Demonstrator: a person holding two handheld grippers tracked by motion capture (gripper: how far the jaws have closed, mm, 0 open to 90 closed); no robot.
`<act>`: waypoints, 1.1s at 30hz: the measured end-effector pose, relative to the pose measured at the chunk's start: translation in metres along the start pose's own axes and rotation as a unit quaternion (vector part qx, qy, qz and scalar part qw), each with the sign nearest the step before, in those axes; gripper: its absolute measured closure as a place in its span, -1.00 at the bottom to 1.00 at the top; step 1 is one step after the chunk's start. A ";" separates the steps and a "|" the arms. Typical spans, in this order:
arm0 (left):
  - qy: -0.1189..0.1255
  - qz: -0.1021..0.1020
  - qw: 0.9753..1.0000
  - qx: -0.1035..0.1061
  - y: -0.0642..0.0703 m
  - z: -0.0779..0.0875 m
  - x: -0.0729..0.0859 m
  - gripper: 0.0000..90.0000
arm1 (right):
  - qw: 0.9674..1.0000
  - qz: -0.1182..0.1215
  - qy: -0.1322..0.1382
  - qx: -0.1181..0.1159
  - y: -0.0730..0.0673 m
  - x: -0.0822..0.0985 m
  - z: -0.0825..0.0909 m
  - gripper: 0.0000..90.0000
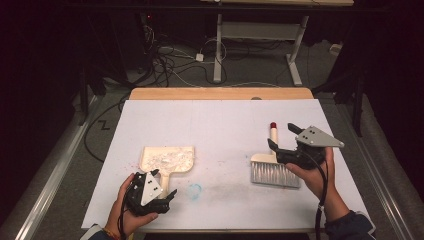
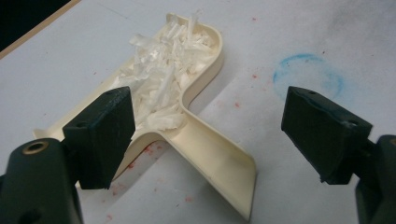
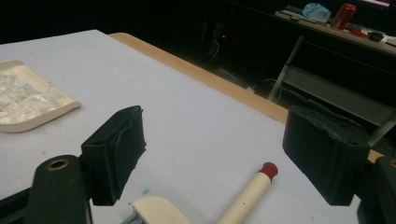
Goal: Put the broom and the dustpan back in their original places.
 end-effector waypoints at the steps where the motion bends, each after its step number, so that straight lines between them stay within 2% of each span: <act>1: 0.001 0.001 1.000 0.000 0.000 0.000 0.000 -0.63 | 1.000 0.003 0.000 -0.001 -0.001 0.000 0.002 -0.53; 8: 0.001 0.001 1.000 0.002 0.000 0.000 0.000 -0.63 | 1.000 0.021 0.004 -0.004 -0.008 0.000 0.017 -0.53; 17: 0.004 0.001 1.000 0.004 0.000 0.001 -0.001 -0.63 | 0.999 0.036 -0.001 -0.002 -0.011 0.011 0.032 -0.53; 21: 0.003 0.001 1.000 0.006 0.000 0.000 -0.001 -0.63 | 0.999 0.047 -0.005 0.000 -0.013 0.021 0.041 -0.53; 24: 0.003 0.002 1.000 0.007 0.000 -0.001 -0.001 -0.63 | 0.999 0.052 0.003 0.006 -0.013 0.028 0.048 -0.52; 26: 0.003 0.003 1.000 0.008 0.000 -0.002 -0.001 -0.63 | 0.999 0.053 0.012 0.005 -0.014 0.033 0.053 -0.52; 30: 0.002 0.006 1.000 0.008 0.000 -0.003 -0.001 -0.63 | 0.999 0.048 0.006 0.003 -0.013 0.049 0.060 -0.52; 33: 0.002 0.004 1.000 0.007 0.000 -0.003 -0.002 -0.63 | 0.999 0.048 0.000 0.010 -0.011 0.062 0.064 -0.52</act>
Point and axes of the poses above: each handheld gripper's, and its own axes: z roughly backward along the jaws, x roughly out of its underside, y roughly to its right, the point moved 10 cm from there along -z, roughly forward along the jaws, and after that the axes turned 1 degree about -z, right-handed, at the moved point
